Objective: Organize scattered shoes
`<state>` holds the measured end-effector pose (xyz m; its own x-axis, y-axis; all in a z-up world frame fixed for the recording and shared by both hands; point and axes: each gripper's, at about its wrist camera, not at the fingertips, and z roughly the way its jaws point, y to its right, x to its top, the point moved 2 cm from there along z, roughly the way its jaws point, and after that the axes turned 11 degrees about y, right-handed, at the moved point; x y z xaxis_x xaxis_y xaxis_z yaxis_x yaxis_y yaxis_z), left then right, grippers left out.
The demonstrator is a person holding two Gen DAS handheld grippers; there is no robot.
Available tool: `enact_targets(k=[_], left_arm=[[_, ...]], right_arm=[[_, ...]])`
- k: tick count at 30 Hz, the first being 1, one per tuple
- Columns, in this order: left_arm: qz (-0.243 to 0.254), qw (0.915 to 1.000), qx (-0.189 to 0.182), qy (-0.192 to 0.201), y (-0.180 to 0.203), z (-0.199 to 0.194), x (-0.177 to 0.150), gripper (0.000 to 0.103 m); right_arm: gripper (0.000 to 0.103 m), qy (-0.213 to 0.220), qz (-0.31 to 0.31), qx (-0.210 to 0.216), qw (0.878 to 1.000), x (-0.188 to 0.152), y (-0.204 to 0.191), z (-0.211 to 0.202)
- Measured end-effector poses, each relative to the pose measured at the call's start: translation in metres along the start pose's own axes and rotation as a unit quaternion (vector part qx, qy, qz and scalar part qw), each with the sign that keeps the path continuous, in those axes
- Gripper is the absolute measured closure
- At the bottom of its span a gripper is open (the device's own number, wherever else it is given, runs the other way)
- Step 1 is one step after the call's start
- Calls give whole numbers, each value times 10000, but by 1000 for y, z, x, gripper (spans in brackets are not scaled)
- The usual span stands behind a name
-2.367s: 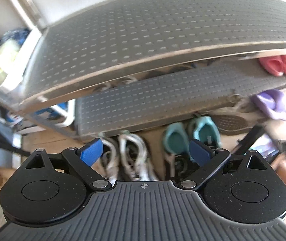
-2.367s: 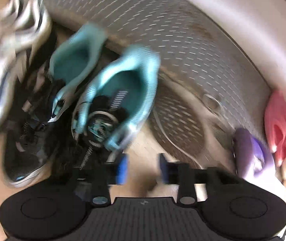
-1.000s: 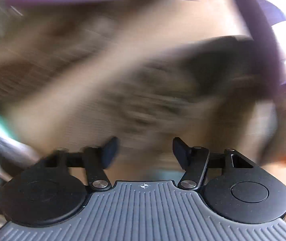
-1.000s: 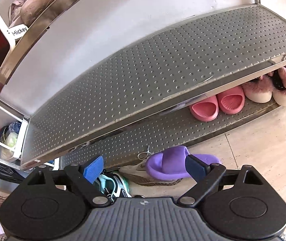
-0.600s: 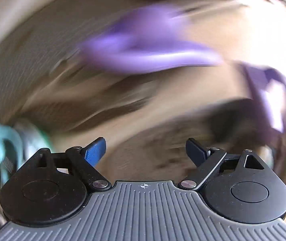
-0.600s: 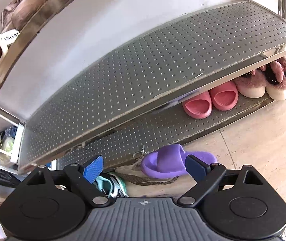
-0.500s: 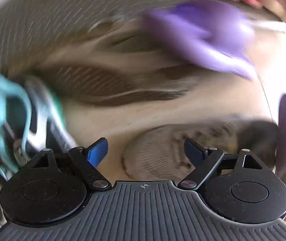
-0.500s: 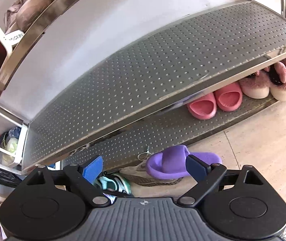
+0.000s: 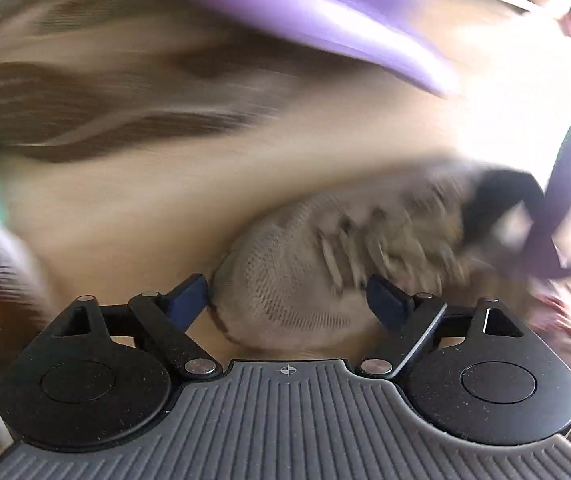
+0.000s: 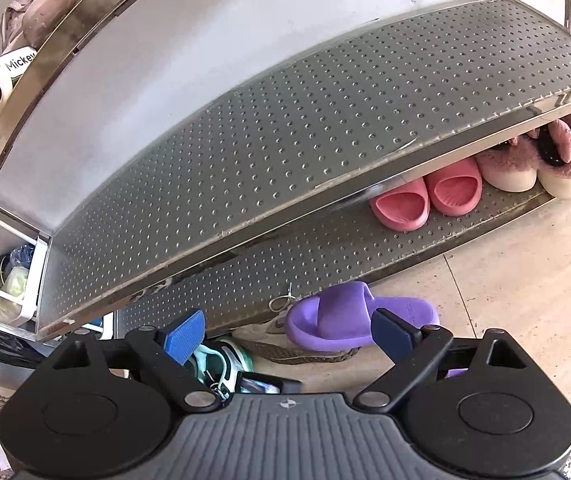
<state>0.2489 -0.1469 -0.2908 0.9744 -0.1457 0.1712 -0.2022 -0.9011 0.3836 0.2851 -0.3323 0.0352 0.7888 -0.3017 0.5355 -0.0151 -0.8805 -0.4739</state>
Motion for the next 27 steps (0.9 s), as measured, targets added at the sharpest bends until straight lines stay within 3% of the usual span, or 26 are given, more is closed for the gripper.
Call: enact_targets(k=[3,6,8,10,11,15,22,23,27], left_arm=[[1057,9942,183,15,52,8,-8,24],[1967,9779,672,202,71,4,-11,17],[2820,9505,1165,586,54,-19,-16,16],[3598,9121,1750,896,26,-45,-17,15],[3946,8890,2092,1008,7,-58,-16,14],[4278,8515,2878,956,-47,-81,4,9],[4914,8192,2939,319,-70,-41,41,10],[4934,8181,2937,302,-66,-43,40,10],[5435,7822,3027,-339,-61,-7,32,23]], right_arm=[[11,-37,-53,-56,10000,-3,1,3],[11,-72,-25,-141,9999,-4,5,4],[11,-59,36,-140,9999,-3,7,2],[11,-31,77,-86,9999,-2,7,-1],[11,-19,75,-45,10000,-1,6,-2],[11,-16,22,73,10000,-1,0,-4],[11,-148,-46,-34,9999,-3,-1,9],[11,-164,-38,-65,9998,-3,0,10],[11,-216,-10,-175,9996,-3,3,15]])
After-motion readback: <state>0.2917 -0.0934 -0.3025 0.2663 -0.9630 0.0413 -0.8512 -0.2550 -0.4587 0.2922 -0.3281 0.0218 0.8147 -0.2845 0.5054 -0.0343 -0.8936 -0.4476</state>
